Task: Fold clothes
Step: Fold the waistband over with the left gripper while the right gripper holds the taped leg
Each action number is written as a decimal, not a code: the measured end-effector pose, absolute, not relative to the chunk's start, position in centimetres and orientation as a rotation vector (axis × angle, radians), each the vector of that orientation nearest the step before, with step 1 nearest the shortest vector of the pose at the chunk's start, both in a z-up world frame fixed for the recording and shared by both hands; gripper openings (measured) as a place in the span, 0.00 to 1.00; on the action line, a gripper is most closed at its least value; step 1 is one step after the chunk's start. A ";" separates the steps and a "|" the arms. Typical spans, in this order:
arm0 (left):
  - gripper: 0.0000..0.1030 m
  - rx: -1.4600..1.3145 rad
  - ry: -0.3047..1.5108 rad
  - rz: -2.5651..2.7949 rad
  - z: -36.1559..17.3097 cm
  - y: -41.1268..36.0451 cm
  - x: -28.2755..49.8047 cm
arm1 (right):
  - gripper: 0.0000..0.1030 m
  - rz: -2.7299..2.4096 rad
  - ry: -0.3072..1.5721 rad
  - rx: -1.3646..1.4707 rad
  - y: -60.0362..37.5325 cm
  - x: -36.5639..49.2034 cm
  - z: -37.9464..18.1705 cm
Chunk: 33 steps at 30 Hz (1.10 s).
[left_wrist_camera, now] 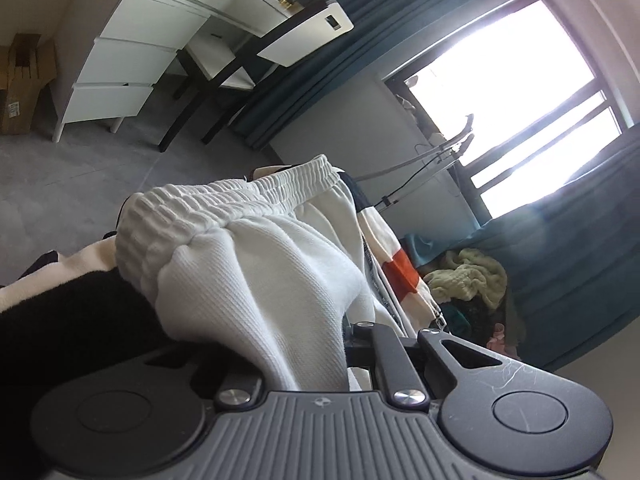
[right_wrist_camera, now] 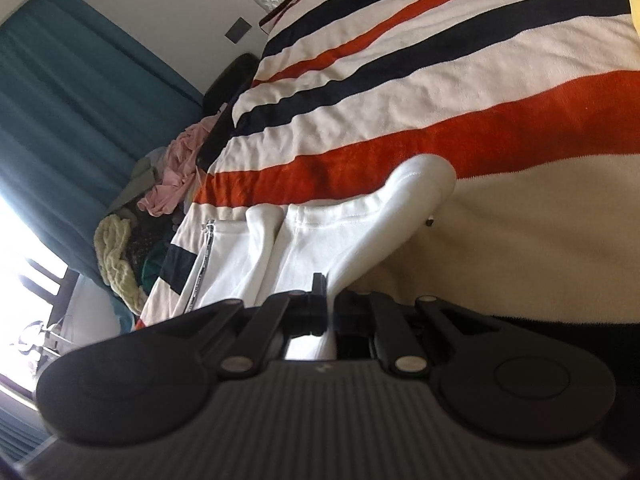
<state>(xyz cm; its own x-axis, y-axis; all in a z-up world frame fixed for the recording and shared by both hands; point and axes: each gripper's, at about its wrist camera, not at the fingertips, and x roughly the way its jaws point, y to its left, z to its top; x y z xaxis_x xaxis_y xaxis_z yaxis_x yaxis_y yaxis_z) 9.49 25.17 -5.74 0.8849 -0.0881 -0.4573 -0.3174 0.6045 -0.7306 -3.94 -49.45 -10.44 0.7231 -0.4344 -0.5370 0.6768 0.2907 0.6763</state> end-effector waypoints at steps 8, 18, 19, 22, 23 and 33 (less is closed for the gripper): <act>0.10 -0.826 0.498 0.116 -3.5 25.0 11.9 | 0.05 -0.680 0.220 0.962 -50.9 1.3 -6.0; 0.10 -0.770 0.523 0.123 -0.7 22.3 31.3 | 0.05 -0.711 0.225 0.740 -53.7 20.4 -2.3; 0.10 -0.752 0.523 0.122 -0.8 21.6 33.9 | 0.05 -0.731 0.241 0.710 -54.0 22.9 -2.9; 0.10 -0.706 0.596 0.145 -3.1 20.2 41.2 | 0.05 -0.779 0.293 0.696 -55.6 29.1 -5.6; 0.10 -0.697 0.629 0.155 -4.0 19.9 43.1 | 0.05 -0.791 0.313 0.682 -55.9 30.8 -6.6; 0.16 -0.577 0.814 0.111 -7.4 19.8 51.7 | 0.07 -0.801 0.456 0.560 -56.9 38.0 -12.1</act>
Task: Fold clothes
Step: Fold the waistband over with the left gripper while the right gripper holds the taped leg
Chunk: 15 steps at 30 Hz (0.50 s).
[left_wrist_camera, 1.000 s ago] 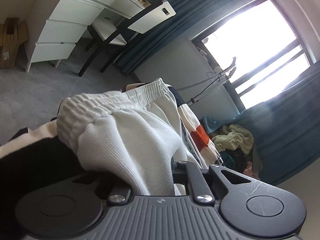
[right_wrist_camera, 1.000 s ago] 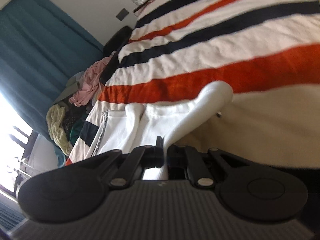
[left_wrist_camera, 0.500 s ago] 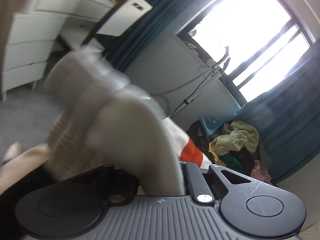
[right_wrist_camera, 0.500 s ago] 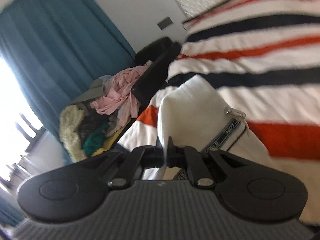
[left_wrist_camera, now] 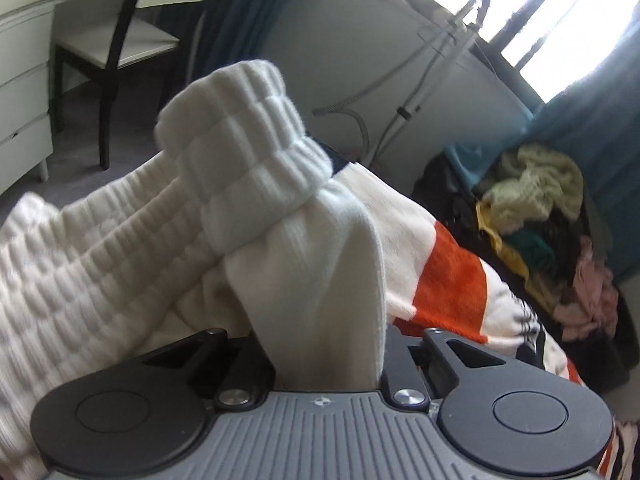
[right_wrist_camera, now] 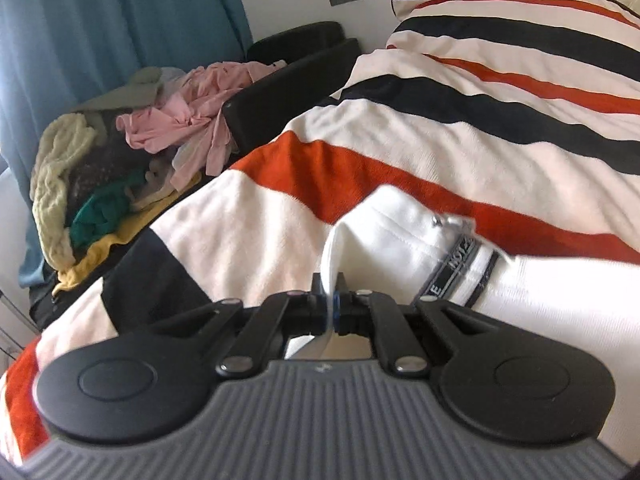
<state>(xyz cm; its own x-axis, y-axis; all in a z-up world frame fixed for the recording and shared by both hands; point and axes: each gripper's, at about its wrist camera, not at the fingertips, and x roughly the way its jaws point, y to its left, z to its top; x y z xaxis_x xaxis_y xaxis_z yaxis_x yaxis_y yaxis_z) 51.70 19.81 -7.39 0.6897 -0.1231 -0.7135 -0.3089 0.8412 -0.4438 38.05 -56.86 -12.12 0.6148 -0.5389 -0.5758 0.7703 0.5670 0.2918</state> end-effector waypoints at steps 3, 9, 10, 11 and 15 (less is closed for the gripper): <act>0.29 -0.575 0.813 0.071 -6.4 20.6 51.1 | 0.10 -0.751 0.465 0.590 -57.0 37.3 -11.8; 0.65 -0.588 0.686 0.059 -3.0 21.3 44.3 | 0.50 -0.618 0.454 0.758 -57.4 31.9 -9.8; 0.67 -0.593 0.676 0.064 -2.5 21.2 42.6 | 0.51 -0.589 0.434 0.778 -57.1 30.3 -9.2; 0.68 -0.617 0.673 0.074 -2.4 21.0 40.5 | 0.51 -0.553 0.411 0.795 -56.8 28.6 -8.6; 0.77 -0.739 0.700 0.011 -3.1 19.5 31.8 | 0.51 -0.439 0.356 0.847 -55.5 21.7 -6.7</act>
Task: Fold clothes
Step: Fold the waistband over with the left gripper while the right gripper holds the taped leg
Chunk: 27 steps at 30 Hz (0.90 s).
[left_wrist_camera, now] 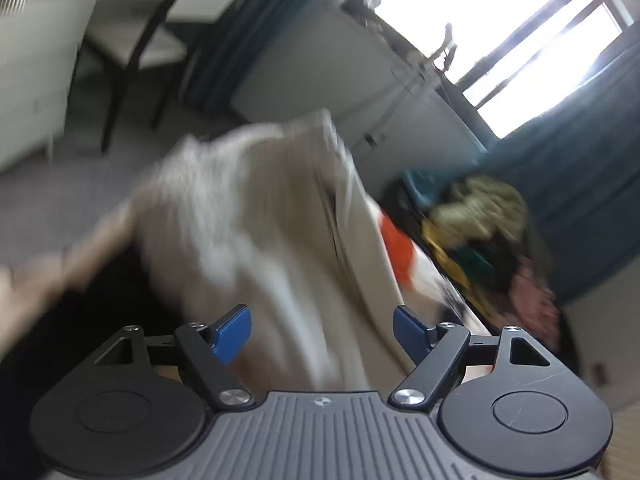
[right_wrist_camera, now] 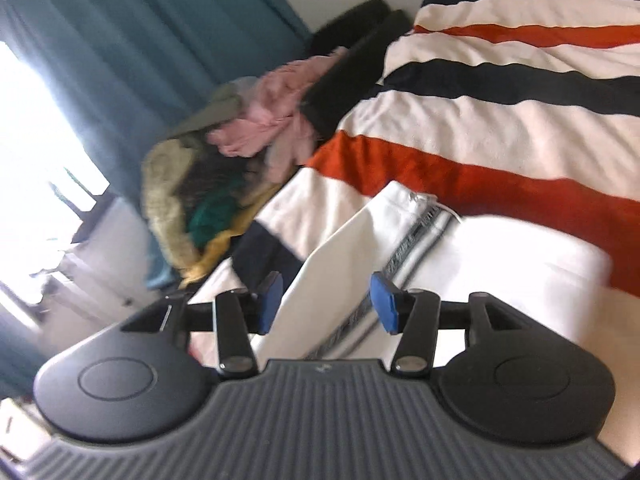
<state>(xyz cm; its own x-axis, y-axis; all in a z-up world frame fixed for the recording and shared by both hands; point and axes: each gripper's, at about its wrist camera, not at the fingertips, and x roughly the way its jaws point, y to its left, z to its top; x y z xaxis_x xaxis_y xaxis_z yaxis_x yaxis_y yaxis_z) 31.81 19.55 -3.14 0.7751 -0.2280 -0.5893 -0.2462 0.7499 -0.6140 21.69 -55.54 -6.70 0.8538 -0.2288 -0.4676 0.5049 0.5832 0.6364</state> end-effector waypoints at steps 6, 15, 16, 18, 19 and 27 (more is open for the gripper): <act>0.77 -0.814 0.666 0.025 -6.8 19.4 24.1 | 0.48 -0.351 0.352 1.012 -55.8 13.1 -9.1; 0.69 -0.979 0.590 0.142 -10.8 23.1 28.7 | 0.45 -0.347 0.489 1.131 -57.4 14.1 -15.7; 0.69 -0.998 0.562 0.153 -10.8 23.4 29.6 | 0.45 -0.381 0.483 1.127 -57.7 14.9 -16.3; 0.67 -0.995 0.539 0.180 -11.0 24.0 31.7 | 0.44 -0.424 0.433 1.143 -58.3 16.5 -17.2; 0.60 -0.994 0.534 0.214 -11.1 24.2 32.6 | 0.43 -0.444 0.410 1.143 -58.6 17.3 -17.5; 0.12 -0.944 0.520 0.375 -10.4 25.1 37.6 | 0.17 -0.593 0.356 1.062 -60.7 22.3 -17.3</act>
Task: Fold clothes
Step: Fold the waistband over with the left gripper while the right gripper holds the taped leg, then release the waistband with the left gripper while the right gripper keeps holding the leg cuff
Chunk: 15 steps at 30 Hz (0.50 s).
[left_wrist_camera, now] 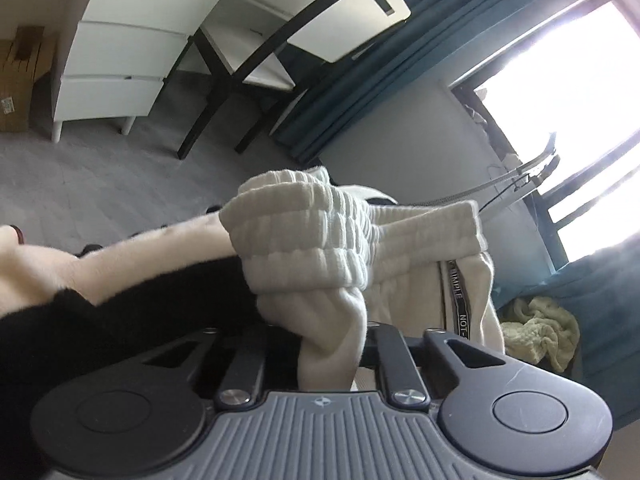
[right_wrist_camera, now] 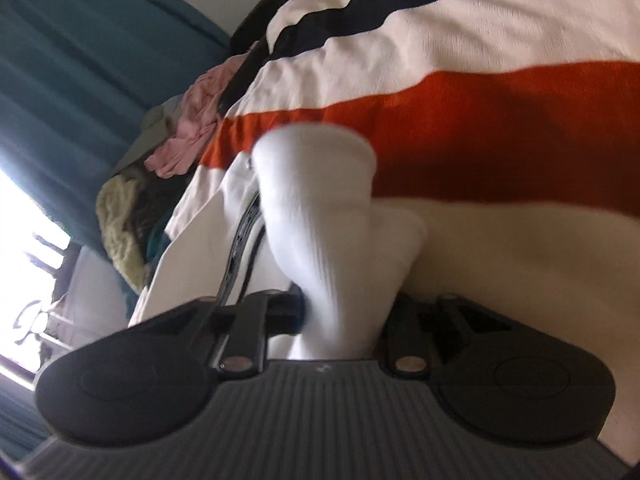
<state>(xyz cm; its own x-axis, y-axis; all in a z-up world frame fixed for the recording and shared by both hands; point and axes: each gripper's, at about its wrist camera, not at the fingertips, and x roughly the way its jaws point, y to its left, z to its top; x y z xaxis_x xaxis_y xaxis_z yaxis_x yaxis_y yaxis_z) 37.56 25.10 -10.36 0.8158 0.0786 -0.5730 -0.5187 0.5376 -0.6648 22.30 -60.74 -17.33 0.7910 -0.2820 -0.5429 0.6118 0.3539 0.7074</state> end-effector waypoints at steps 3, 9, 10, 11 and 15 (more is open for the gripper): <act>0.10 -0.946 0.519 0.382 -7.9 25.1 36.6 | 0.12 -0.588 0.355 1.022 -60.8 22.0 -15.7; 0.10 -0.894 0.518 0.322 -2.7 25.8 31.3 | 0.12 -0.517 0.293 1.006 -59.9 18.6 -11.1; 0.10 -0.898 0.511 0.321 -1.9 26.0 29.1 | 0.12 -0.503 0.282 1.013 -59.7 17.8 -10.5; 0.10 -0.890 0.507 0.320 -1.2 26.6 27.0 | 0.12 -0.488 0.276 1.021 -59.4 16.9 -10.0; 0.10 -0.850 0.517 0.321 0.4 29.7 17.9 | 0.11 -0.428 0.292 1.044 -58.5 12.3 -9.2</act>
<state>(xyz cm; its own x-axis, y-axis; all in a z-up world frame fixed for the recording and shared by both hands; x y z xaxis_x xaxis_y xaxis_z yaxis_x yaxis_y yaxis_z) 17.87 29.74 0.43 0.8312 0.0654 -0.5521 -0.4661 0.6235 -0.6278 12.30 -58.45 -9.17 0.8801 -0.2018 -0.4298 0.4738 0.4326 0.7671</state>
